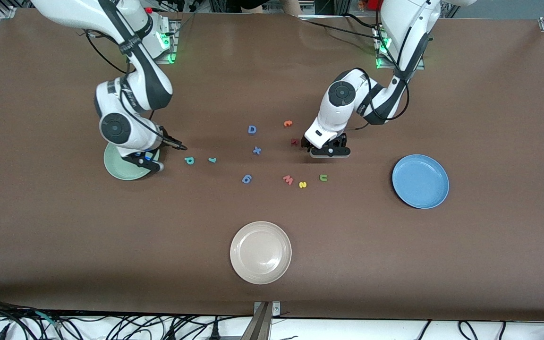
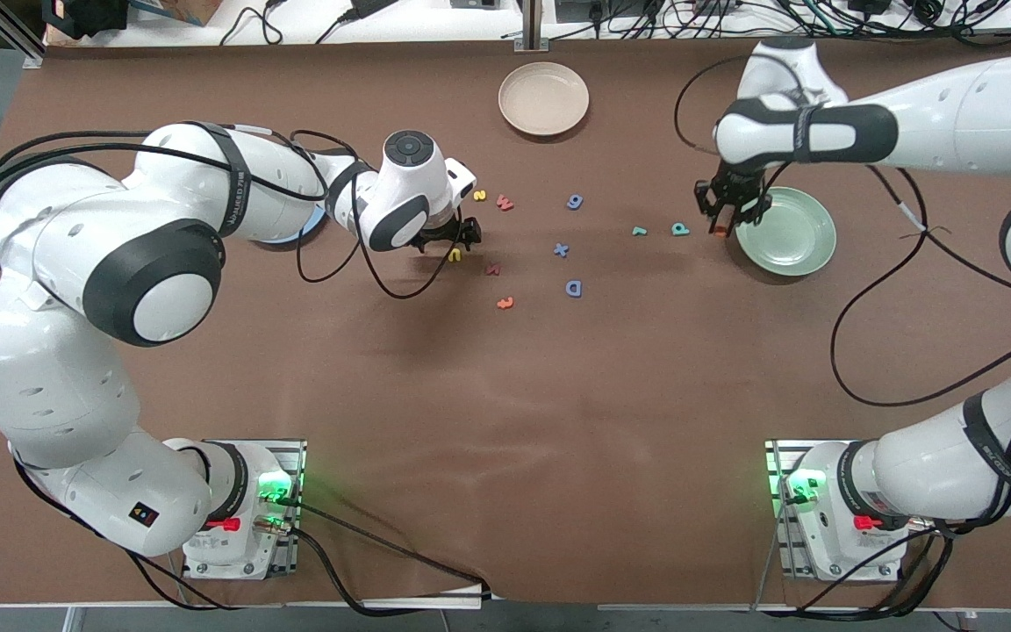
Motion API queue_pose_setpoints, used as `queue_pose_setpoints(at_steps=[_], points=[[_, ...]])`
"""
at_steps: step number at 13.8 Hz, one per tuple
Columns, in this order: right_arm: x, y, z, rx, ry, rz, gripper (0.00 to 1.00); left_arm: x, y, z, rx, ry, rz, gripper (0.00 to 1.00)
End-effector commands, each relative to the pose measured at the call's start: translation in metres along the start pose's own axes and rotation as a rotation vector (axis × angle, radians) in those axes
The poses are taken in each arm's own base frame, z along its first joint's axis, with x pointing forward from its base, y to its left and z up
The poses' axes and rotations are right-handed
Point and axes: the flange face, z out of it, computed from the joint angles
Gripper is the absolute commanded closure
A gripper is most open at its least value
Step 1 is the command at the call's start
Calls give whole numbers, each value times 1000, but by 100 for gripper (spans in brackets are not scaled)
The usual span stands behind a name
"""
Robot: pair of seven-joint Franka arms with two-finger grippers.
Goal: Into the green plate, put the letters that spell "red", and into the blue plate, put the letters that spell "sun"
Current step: 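Grasp the orange e with the right gripper while the left gripper grasps the u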
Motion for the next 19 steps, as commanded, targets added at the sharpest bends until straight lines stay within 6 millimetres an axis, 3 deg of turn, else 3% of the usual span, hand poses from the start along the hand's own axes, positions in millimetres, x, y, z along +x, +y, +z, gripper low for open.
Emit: queue_pose_setpoints(at_steps=[1,3,5,7,12,14,16,18,19], points=[[11,27,-21,-13,-7,-2,85,0,10,4,6,16,9,2],[31,66,-18,-21,-30,-52,85,-2,15,7,7,14,-2,9],[43,102,-6,-26,-58,-83,85,-5,18,7,6,14,-1,29],[43,121,18,-30,-78,-91,85,-6,19,8,7,13,-16,48],[44,134,65,-20,-60,-85,85,-5,18,7,7,13,-21,81],[45,134,74,-25,-73,-84,84,-2,18,5,5,17,-22,88],[53,148,80,-21,-75,-109,84,0,15,3,7,17,-24,94],[56,153,86,-21,-83,-118,83,14,7,-16,18,25,-28,99],[56,153,87,-22,-85,-116,81,35,-5,-28,44,5,-18,99]])
